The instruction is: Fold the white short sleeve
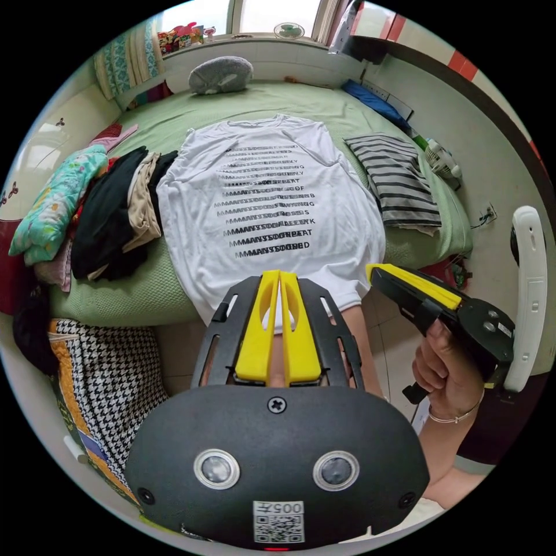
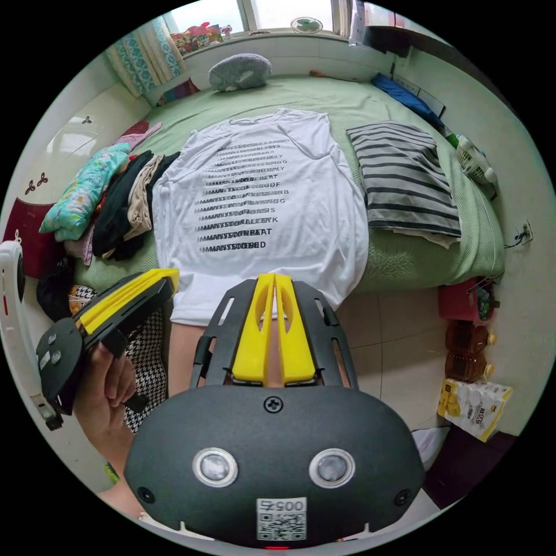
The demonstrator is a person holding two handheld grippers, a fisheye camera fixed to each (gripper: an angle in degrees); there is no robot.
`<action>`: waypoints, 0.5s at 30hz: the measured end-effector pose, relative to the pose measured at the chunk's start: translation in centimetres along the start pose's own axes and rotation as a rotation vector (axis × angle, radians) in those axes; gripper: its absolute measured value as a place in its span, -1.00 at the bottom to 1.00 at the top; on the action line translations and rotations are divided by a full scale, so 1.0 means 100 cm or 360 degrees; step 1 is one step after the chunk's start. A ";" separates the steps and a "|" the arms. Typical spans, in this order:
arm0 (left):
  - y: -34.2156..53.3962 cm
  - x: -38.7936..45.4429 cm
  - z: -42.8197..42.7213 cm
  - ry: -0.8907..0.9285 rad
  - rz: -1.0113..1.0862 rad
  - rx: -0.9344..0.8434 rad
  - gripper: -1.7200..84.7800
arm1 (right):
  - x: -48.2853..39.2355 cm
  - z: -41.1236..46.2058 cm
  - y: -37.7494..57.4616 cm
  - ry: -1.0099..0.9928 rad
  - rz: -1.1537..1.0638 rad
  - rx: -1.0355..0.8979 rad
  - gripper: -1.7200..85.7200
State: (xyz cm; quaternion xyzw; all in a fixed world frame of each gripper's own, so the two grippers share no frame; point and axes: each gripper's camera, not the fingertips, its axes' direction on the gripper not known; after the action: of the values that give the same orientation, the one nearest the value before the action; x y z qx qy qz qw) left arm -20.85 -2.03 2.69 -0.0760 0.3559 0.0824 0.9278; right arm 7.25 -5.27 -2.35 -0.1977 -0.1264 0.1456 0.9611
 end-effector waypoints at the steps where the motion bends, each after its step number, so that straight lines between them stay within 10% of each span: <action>1: -0.004 -0.002 0.004 -0.0015 0.0004 0.0003 -0.97 | 0.004 0.005 -0.004 -0.0020 0.0003 -0.0002 -0.99; 15: -0.129 -0.074 0.033 -0.0226 -0.0145 0.0163 -0.96 | 0.062 0.039 -0.118 -0.0073 -0.0119 0.0123 -0.99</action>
State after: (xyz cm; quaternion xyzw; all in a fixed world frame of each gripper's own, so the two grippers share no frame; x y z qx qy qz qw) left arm -21.51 -14.65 11.17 -0.0384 0.2893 0.0271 0.9561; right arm 14.53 -12.24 7.18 -0.1523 -0.1501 0.1189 0.9696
